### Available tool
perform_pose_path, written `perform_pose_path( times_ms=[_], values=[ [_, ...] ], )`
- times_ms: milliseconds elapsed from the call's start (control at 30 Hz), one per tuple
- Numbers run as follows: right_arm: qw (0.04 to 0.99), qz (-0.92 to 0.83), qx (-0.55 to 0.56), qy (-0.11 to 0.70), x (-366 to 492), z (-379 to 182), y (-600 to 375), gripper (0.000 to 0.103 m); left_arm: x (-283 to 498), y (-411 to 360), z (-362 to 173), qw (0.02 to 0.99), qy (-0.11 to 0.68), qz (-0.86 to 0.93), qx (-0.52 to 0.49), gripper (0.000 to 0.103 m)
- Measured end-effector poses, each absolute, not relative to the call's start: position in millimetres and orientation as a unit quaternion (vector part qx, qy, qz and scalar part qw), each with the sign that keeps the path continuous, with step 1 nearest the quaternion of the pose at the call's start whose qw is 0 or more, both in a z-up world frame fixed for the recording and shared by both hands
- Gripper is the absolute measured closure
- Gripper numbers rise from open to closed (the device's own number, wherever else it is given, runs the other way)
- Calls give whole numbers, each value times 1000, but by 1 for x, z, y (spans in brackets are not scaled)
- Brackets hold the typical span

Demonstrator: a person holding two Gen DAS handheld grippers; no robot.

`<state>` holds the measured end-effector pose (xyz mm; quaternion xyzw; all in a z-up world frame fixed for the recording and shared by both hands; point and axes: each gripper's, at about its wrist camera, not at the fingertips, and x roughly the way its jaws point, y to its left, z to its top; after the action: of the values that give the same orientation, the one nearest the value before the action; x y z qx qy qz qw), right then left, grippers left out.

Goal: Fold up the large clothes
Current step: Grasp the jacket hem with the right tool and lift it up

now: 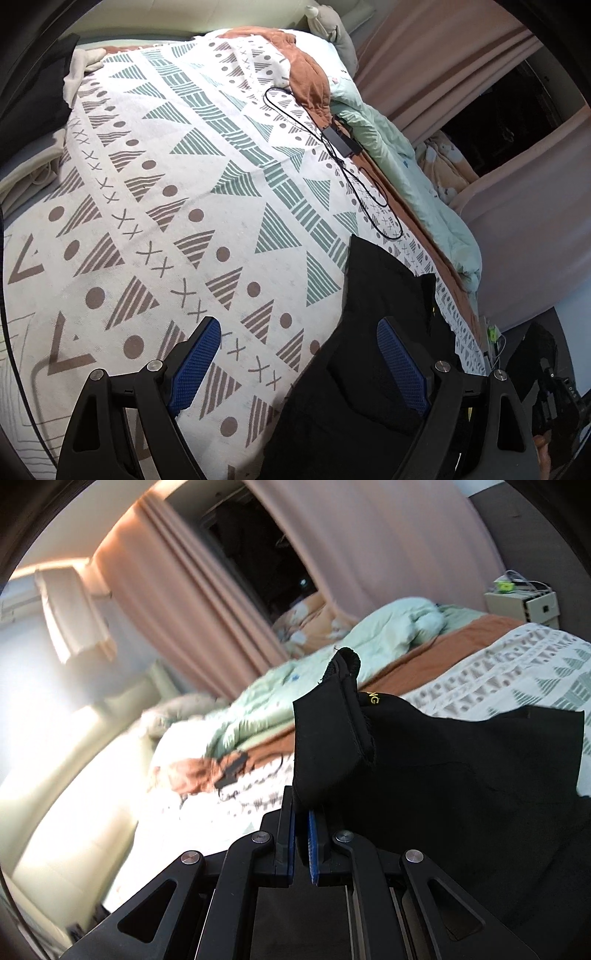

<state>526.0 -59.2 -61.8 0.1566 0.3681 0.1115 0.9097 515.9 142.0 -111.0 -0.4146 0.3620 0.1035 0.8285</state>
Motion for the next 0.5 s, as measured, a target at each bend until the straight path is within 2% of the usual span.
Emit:
perform_pose_path(
  times_ms=[300,400,433,500],
  values=[
    [885,150,113,427,533,-119,1,96,506,164,-112,821,353,134,-429,16],
    [863,160,81,473,539,-150,19,94,506,165,-112,820,353,134,-431,16],
    [852,166,69,492,541,-160,25,90,506,165,-113,820,353,135,-431,16],
    [826,185,56,530,539,-179,33,70,506,165,-113,820,352,134,-431,16]
  ],
)
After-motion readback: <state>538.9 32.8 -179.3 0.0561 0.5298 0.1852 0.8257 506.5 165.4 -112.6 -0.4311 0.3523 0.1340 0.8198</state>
